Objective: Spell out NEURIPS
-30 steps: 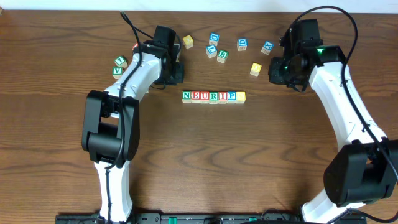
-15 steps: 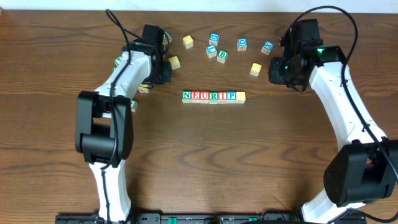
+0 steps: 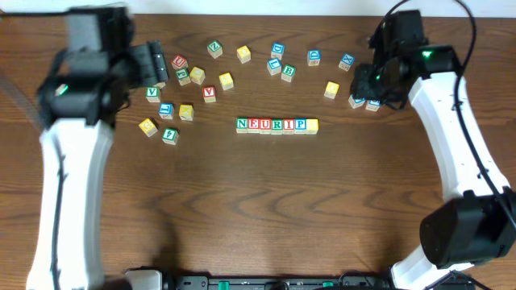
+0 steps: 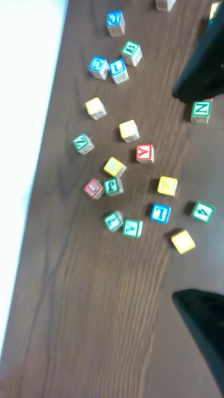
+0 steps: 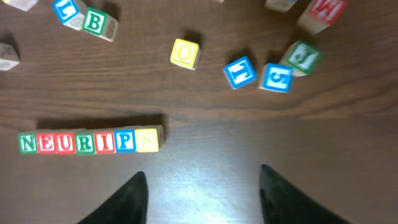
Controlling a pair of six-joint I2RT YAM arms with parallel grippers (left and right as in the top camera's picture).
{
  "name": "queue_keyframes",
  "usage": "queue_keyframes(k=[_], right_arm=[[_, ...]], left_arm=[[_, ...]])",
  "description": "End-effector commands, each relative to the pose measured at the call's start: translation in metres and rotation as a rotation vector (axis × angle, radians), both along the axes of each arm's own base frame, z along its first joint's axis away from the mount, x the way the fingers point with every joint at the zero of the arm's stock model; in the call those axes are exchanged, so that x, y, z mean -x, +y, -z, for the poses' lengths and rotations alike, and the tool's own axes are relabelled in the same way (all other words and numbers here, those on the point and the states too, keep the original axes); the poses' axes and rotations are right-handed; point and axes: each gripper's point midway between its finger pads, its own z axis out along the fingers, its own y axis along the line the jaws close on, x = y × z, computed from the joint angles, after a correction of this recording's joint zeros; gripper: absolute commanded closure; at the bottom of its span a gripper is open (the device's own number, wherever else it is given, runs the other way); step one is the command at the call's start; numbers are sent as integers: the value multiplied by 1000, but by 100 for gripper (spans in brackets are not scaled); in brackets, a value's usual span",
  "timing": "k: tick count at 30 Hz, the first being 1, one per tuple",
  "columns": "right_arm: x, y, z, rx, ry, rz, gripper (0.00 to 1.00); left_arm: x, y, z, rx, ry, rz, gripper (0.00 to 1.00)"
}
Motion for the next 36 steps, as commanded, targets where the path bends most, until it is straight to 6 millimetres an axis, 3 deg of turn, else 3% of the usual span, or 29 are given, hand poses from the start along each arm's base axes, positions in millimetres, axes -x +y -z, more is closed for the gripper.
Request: queue_keyframes(k=[1,4,6,12,21,29,36], right_arm=[[4,-14,-56,49,-121,26,38],[16,-15,-88,42,-186,29,21],[24,-16,-107,36,-231,30,1],[81,-21,-165,19,-355,29,1],[137,-28,-219,-5,-532,35,1],[162,-40,-231,28,-578,69,1],[141,-41,-216,45,-643,68,1]], left_arm=[[17,8,-18,-11,-34,-18,2],[29,8,-36,-12,-83,-19,2],[35,8,-44,-12,-106,-20,2],[40,7,-51,-12,-126,-20,2],[40,7,-47,-12,-113,-20,2],[40,7,-47,-12,-113,-20,2],[40,7,-47,-12,-113,-20,2]])
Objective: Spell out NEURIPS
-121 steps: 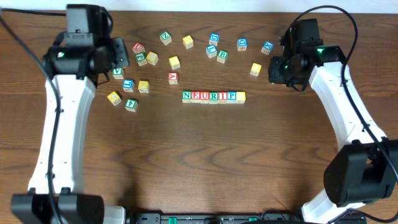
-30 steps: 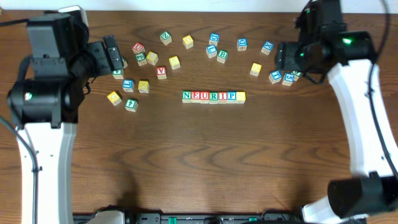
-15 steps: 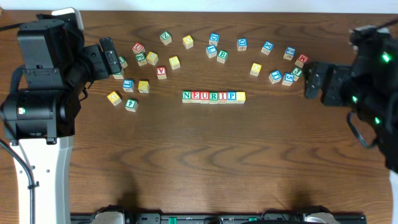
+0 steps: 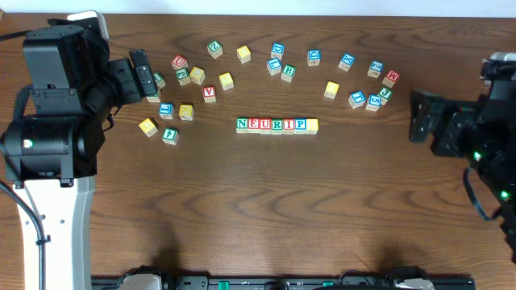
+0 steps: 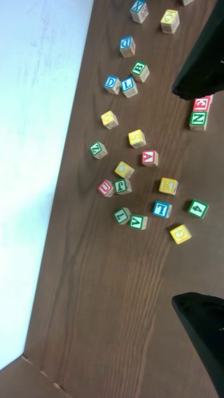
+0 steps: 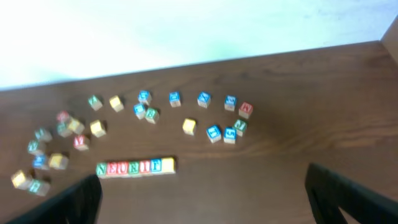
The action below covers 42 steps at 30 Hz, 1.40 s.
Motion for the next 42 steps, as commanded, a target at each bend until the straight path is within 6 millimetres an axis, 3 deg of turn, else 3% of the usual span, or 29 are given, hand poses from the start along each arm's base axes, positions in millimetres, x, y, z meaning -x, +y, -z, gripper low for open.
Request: queue_keyframes(k=[1,6,20,27,36,42], right_arm=[[-15,0,17,32,-52,-9,1],[-22,10,40,35,-242,-86,1],[13,4,182,-8,-494,-87,1],[21,6,235,-11,-529,-99,1],[23,4,268,-4,-462,-92,1],[23,3,267,1,-465,-85,1]], left_arm=[[0,3,-3,-8,-8,-6,2],[0,3,-3,-8,-8,-6,2],[0,3,-3,-8,-8,-6,2],[0,3,-3,-8,-8,-6,2],[0,3,-3,-8,-8,-6,2],[0,3,-3,-8,-8,-6,2]])
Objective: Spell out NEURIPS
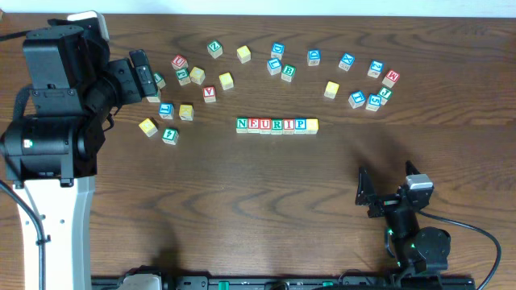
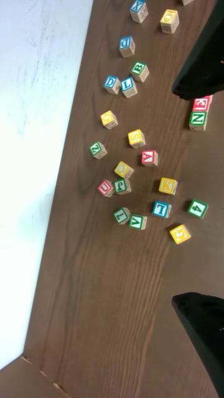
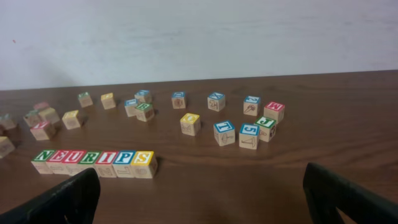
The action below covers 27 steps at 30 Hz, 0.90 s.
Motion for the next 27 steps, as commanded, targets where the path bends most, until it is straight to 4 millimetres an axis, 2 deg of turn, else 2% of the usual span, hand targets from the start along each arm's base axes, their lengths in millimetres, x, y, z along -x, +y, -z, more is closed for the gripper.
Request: queue_keyframes(k=[1,21,27], right_arm=[[0,-3,-1,6,-5,15,1],[0,-3,-1,6,-5,15,1],[0,-3,-1,6,-5,15,1]], left_arm=[[0,3,-3,-8,-9,-6,2],[0,3,-3,-8,-9,-6,2],[9,3,9,-7,53,-6,2]])
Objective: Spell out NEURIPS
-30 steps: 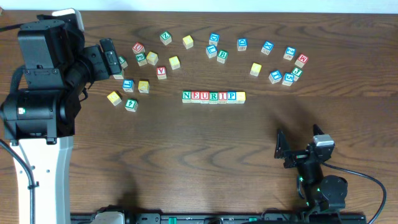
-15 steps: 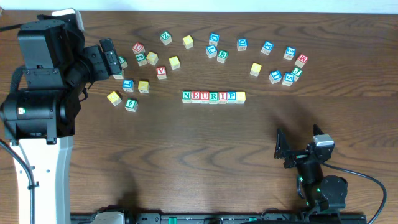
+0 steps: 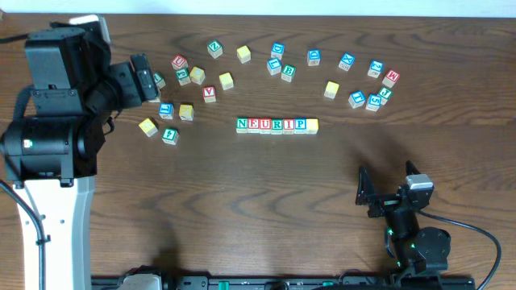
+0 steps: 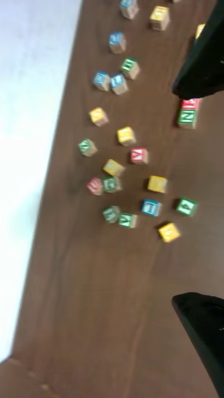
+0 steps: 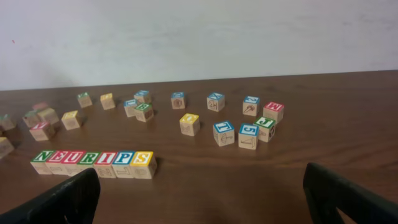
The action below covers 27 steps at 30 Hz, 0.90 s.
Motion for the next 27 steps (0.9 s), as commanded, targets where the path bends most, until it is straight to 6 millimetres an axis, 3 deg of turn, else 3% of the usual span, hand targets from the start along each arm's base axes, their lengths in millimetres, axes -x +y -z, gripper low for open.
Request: queue_keyframes(k=[1,10,15,19,27], right_arm=[[0,-3,0,6,-4,15,1],[0,-3,0,6,-4,15,1],[0,-3,0,6,-4,15,1],[0,-3,0,6,-4,15,1],[0,-3,0,6,-4,15,1]], left_arm=[[3,3,1,-8,13,-6,2],[19,12,4,-40,1,-46,2],[23,20,11,-53,-133,-69,2],[38,32,35,-62,-317,-113,2],[74,42,89,-106,-463,-146,2]])
